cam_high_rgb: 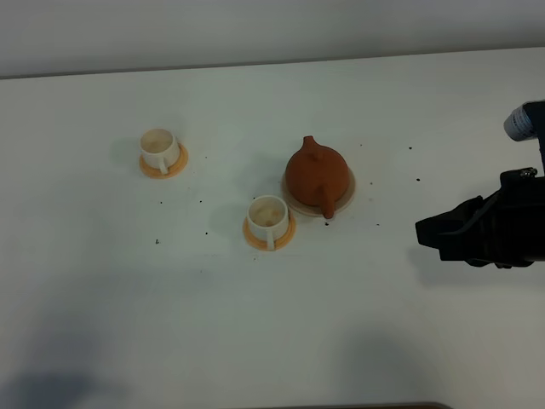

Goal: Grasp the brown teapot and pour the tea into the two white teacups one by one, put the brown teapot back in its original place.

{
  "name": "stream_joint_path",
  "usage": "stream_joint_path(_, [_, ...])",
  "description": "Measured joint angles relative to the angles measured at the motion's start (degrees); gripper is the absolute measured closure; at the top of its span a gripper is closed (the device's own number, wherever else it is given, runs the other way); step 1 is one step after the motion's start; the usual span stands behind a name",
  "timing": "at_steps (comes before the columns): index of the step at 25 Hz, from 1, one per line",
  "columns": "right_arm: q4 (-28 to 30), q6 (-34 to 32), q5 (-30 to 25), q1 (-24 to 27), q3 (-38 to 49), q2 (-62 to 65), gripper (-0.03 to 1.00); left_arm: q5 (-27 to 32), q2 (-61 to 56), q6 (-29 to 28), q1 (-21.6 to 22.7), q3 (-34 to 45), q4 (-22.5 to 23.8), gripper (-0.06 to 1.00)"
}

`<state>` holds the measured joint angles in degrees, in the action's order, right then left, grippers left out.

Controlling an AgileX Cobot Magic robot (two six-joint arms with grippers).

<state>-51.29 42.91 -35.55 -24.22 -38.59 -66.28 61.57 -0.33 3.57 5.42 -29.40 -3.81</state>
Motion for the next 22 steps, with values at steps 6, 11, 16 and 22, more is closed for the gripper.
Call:
stream_joint_path(6, [0.04, -0.13, 0.0, 0.0, 0.0, 0.0, 0.73, 0.0, 0.0, -0.41, 0.41, 0.0, 0.0, 0.68])
stream_joint_path(11, [0.04, -0.27, 0.83, 0.0, -1.57, -0.96, 0.73, 0.0, 0.0, -0.55, 0.46, 0.0, 0.0, 0.68])
stream_joint_path(16, [0.29, -1.8, -1.07, 0.0, -7.8, -7.32, 0.73, 0.0, 0.0, -0.57, 0.46, 0.0, 0.0, 0.68])
stream_joint_path(22, [10.11, -12.12, -5.53, 0.0, -19.01, -17.75, 0.73, 0.0, 0.0, -0.61, 0.46, 0.0, 0.0, 0.68])
